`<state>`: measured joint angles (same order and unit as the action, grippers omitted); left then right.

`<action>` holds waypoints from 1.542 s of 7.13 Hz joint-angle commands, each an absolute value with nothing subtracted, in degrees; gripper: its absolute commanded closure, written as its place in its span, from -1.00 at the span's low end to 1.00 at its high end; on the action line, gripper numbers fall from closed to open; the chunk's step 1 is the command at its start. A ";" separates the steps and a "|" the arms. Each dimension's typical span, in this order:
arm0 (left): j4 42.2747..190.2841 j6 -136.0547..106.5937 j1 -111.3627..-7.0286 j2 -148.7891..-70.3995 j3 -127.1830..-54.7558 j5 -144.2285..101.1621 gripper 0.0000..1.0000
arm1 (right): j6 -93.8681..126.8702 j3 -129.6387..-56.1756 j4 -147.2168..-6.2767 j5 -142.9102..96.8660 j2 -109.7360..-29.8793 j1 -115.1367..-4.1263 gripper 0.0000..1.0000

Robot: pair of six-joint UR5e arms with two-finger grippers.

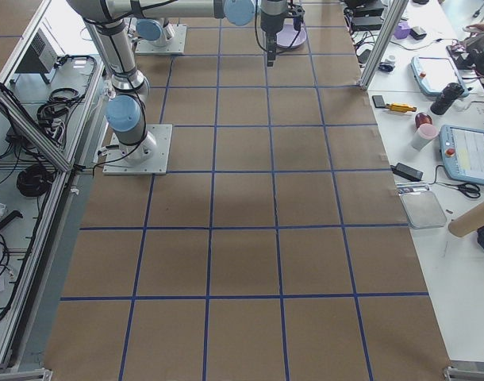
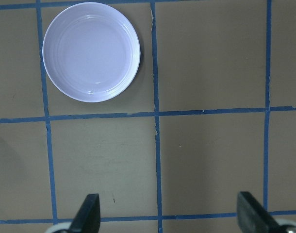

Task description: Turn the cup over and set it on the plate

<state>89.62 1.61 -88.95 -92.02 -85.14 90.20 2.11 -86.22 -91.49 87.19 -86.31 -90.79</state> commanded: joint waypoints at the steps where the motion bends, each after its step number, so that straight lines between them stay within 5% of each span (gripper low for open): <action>1: 90.96 10.12 -81.26 -92.98 -85.25 90.00 -1.00 | 2.11 -86.22 -91.49 87.19 -86.31 -90.79 -1.00; 11: 85.34 50.96 -47.05 -106.68 -84.38 84.59 -1.00 | 2.11 -86.22 -91.49 87.27 -86.31 -90.79 -1.00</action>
<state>86.47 47.71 -50.45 -104.33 -84.61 87.71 2.11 -86.22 -91.49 87.23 -86.31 -90.79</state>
